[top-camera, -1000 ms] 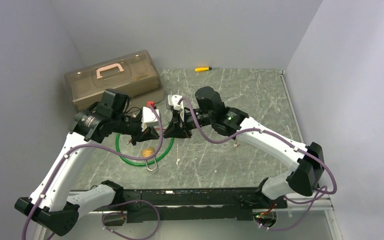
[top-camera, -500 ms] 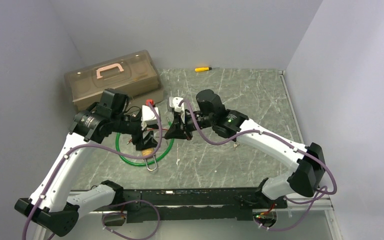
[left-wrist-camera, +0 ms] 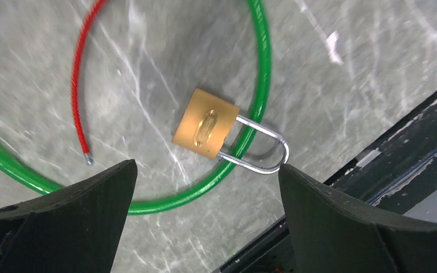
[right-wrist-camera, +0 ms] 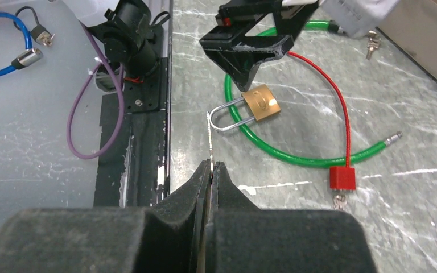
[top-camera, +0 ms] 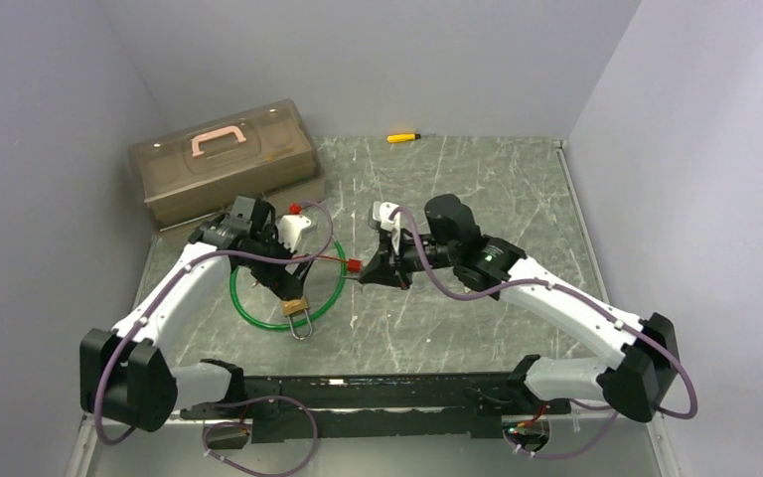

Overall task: Unlock with the key
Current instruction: Adjust the key, then move the lock to the center of the board.

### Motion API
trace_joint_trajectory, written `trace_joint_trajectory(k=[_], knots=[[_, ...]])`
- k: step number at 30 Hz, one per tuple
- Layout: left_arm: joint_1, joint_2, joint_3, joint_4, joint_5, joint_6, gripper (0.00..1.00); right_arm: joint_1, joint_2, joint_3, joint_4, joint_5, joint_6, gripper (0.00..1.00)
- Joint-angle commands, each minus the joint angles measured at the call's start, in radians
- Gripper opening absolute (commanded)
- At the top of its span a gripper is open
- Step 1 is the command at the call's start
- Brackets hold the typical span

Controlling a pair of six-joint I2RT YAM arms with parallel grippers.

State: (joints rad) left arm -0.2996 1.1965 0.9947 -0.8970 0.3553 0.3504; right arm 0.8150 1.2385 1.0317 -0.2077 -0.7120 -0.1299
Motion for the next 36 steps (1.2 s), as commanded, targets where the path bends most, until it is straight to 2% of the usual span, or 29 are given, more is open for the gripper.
trace_joint_trajectory(k=[1, 4, 10, 13, 15, 19, 23, 30, 36], knots=[[0.020, -0.011, -0.068, 0.092, -0.021, -0.069, 0.99, -0.026, -0.077, -0.035, 0.053, 0.026, 0.036, 0.00], [0.020, -0.032, -0.100, 0.125, 0.032, -0.019, 0.99, -0.044, -0.110, -0.060, 0.055, 0.041, 0.038, 0.00], [0.018, 0.110, -0.053, 0.044, 0.055, -0.058, 0.90, -0.074, -0.143, -0.088, 0.062, 0.049, 0.043, 0.00], [-0.012, 0.169, -0.044, 0.049, -0.027, -0.108, 0.90, -0.078, -0.150, -0.084, 0.060, 0.058, 0.041, 0.00], [-0.019, 0.214, -0.031, 0.047, -0.083, -0.128, 0.95, -0.078, -0.159, -0.086, 0.061, 0.069, 0.041, 0.00], [-0.039, 0.297, -0.010, 0.024, -0.093, -0.122, 0.96, -0.078, -0.181, -0.099, 0.067, 0.089, 0.045, 0.00], [-0.075, 0.345, -0.009, 0.018, -0.094, -0.040, 0.91, -0.078, -0.189, -0.109, 0.076, 0.099, 0.052, 0.00], [-0.091, 0.264, -0.115, 0.130, -0.118, 0.174, 0.87, -0.079, -0.170, -0.095, 0.064, 0.103, 0.033, 0.00], [-0.093, 0.266, -0.130, 0.186, -0.078, 0.310, 0.84, -0.079, -0.173, -0.092, 0.077, 0.108, 0.041, 0.00]])
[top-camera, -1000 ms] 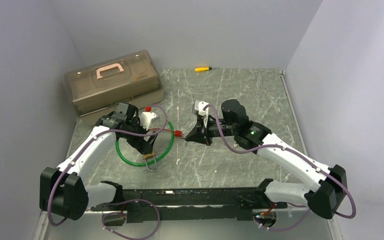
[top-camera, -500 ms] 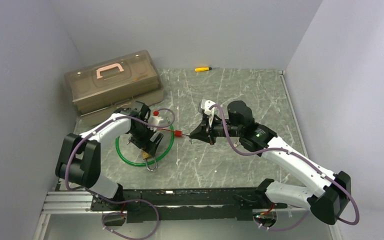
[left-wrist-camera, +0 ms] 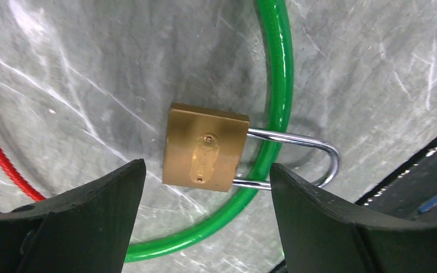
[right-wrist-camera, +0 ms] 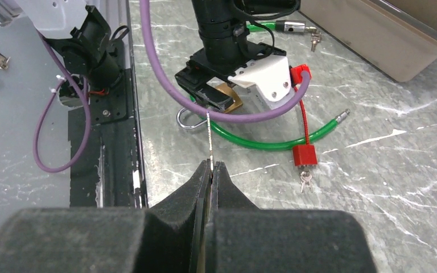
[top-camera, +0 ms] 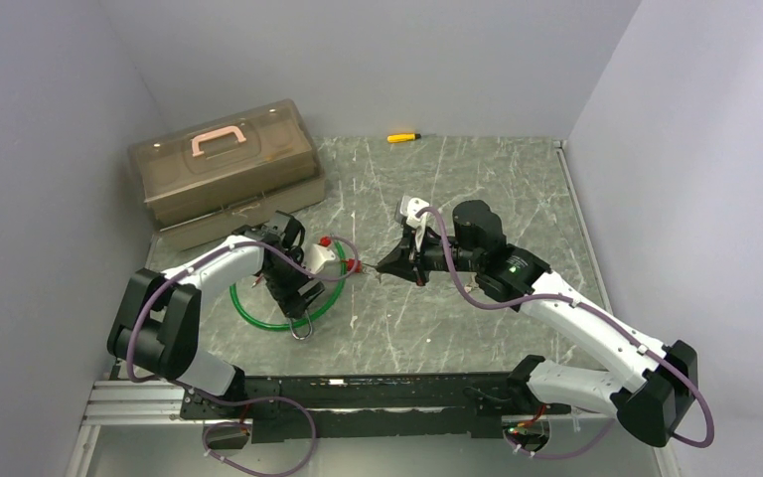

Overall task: Unlock with the key
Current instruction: Move the lock to the center of the board.

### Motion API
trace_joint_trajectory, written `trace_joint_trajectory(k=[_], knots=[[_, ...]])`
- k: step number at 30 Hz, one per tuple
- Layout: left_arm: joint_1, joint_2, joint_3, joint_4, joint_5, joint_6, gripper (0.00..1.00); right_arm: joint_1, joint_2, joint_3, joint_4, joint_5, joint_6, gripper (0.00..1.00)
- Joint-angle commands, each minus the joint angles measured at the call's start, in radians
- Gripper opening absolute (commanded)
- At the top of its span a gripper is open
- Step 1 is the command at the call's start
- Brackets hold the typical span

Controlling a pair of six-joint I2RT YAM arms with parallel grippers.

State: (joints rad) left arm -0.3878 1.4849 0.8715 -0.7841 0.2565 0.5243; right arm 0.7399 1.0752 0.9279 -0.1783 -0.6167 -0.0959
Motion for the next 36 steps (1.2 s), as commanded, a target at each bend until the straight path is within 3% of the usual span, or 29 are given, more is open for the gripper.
trace_joint_trajectory(k=[1, 6, 10, 15, 17, 24, 31, 33, 36], knots=[[-0.005, -0.022, -0.017, 0.091, 0.020, 0.160, 0.82, -0.004, -0.015, 0.008, 0.052, 0.017, 0.010, 0.00], [-0.008, -0.023, -0.055, 0.150, 0.050, 0.247, 0.56, -0.005, -0.046, -0.011, 0.060, 0.027, 0.025, 0.00], [-0.035, -0.068, -0.102, 0.199, 0.100, 0.327, 0.52, -0.005, -0.070, -0.026, 0.061, 0.035, 0.032, 0.00], [-0.092, -0.065, -0.045, 0.210, 0.151, 0.324, 0.28, -0.007, -0.099, -0.037, 0.066, 0.051, 0.045, 0.00], [-0.112, -0.057, -0.012, 0.216, 0.188, 0.327, 0.23, -0.007, -0.112, -0.043, 0.067, 0.061, 0.050, 0.00], [-0.209, -0.056, 0.034, 0.230, 0.254, 0.424, 0.23, -0.008, -0.168, -0.070, 0.050, 0.119, 0.062, 0.00], [-0.340, -0.005, -0.040, 0.331, 0.087, 0.590, 0.24, -0.010, -0.238, -0.115, 0.065, 0.224, 0.090, 0.00], [-0.357, 0.009, -0.071, 0.391, 0.024, 0.639, 0.27, -0.010, -0.257, -0.119, 0.061, 0.255, 0.094, 0.00], [-0.372, 0.030, -0.101, 0.463, -0.034, 0.698, 0.44, -0.012, -0.278, -0.119, 0.053, 0.295, 0.093, 0.00]])
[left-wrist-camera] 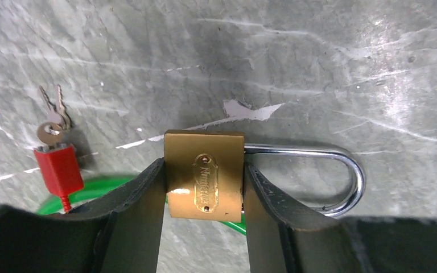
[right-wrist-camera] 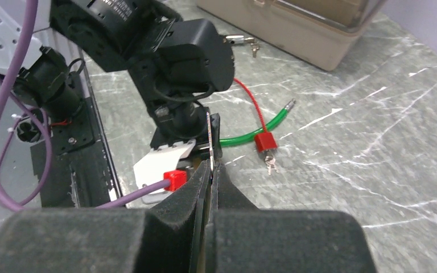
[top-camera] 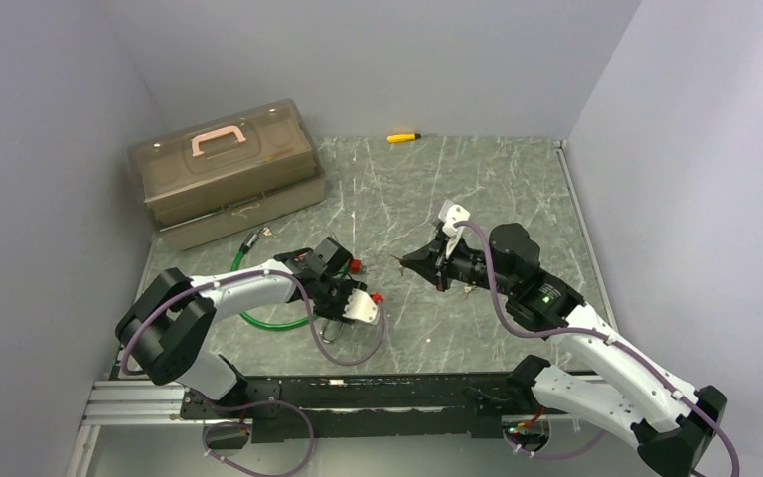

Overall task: Unlock with the key
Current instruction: Move the lock to the center of the board.

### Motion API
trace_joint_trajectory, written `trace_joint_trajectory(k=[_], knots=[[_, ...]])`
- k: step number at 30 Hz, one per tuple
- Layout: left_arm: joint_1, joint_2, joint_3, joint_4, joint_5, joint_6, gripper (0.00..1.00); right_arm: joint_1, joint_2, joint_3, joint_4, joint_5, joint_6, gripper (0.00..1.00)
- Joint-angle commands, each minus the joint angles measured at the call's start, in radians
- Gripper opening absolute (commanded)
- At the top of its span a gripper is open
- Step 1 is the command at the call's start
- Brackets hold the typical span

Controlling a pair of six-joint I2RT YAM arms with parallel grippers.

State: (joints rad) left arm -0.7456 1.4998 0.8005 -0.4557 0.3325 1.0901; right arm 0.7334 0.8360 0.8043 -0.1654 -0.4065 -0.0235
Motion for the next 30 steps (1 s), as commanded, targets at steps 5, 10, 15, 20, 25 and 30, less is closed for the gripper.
trace_joint_trajectory(k=[5, 10, 15, 20, 25, 30], knots=[[-0.014, 0.012, -0.024, 0.172, -0.149, 0.078, 0.80, -0.006, -0.052, 0.005, 0.036, 0.106, 0.022, 0.00], [0.010, -0.074, 0.085, 0.020, -0.188, -0.175, 0.99, -0.006, -0.040, 0.007, 0.040, 0.098, 0.022, 0.00], [0.076, -0.082, 0.142, -0.141, -0.098, -0.400, 0.99, -0.008, -0.030, 0.002, 0.051, 0.090, 0.022, 0.00], [0.117, -0.024, 0.091, -0.142, -0.018, -0.439, 0.97, -0.008, -0.025, 0.001, 0.058, 0.090, 0.022, 0.00], [0.116, 0.019, 0.074, -0.110, 0.027, -0.477, 0.96, -0.008, -0.022, 0.005, 0.058, 0.094, 0.022, 0.00], [0.084, 0.013, 0.036, -0.038, 0.048, -0.483, 0.85, -0.009, -0.011, -0.001, 0.065, 0.094, 0.022, 0.00]])
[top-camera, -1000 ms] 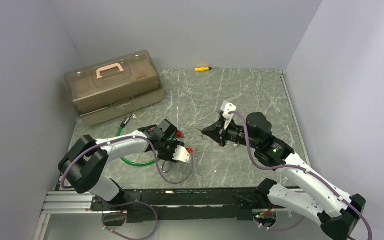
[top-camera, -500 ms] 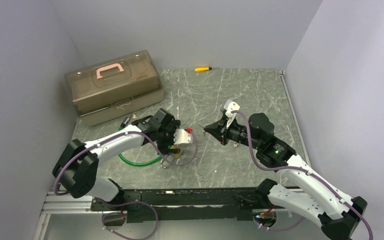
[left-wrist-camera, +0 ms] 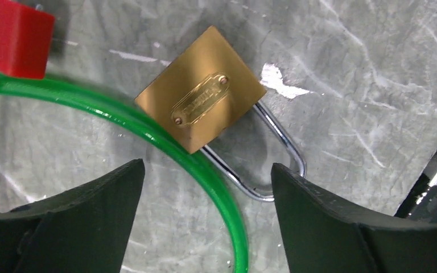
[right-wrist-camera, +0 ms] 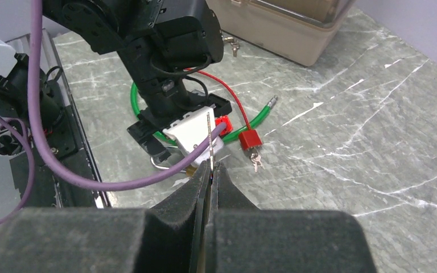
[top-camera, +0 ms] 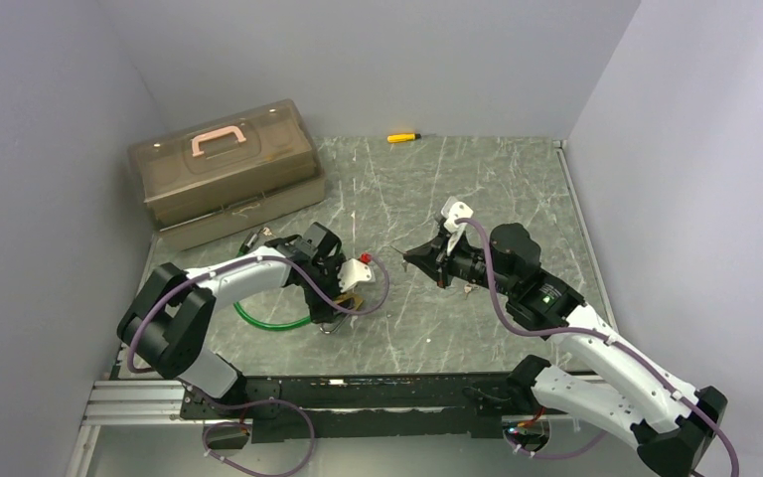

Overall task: Unlock with the key
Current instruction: Move the lock to the center of the board.

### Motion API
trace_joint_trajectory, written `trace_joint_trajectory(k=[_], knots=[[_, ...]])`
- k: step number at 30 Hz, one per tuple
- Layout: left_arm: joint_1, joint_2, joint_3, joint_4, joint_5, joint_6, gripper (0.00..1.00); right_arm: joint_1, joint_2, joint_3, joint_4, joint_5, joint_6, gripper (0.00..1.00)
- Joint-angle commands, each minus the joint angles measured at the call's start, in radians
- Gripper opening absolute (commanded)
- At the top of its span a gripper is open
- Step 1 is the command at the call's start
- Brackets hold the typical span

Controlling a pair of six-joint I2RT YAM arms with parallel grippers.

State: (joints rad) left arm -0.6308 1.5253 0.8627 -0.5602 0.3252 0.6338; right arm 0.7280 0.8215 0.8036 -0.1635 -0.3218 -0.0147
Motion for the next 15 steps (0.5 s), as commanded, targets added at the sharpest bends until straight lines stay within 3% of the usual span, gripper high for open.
trace_joint_trajectory(k=[1, 9, 15], knots=[[-0.043, -0.016, -0.039, 0.087, 0.044, -0.013, 0.81, -0.003, 0.006, -0.001, 0.067, 0.009, 0.013, 0.00], [-0.109, -0.001, -0.061, 0.174, 0.006, 0.093, 0.68, -0.004, 0.009, -0.001, 0.070, 0.009, 0.013, 0.00], [-0.138, -0.002, -0.017, 0.196, -0.090, 0.099, 0.74, -0.005, -0.016, -0.007, 0.050, 0.025, 0.013, 0.00]])
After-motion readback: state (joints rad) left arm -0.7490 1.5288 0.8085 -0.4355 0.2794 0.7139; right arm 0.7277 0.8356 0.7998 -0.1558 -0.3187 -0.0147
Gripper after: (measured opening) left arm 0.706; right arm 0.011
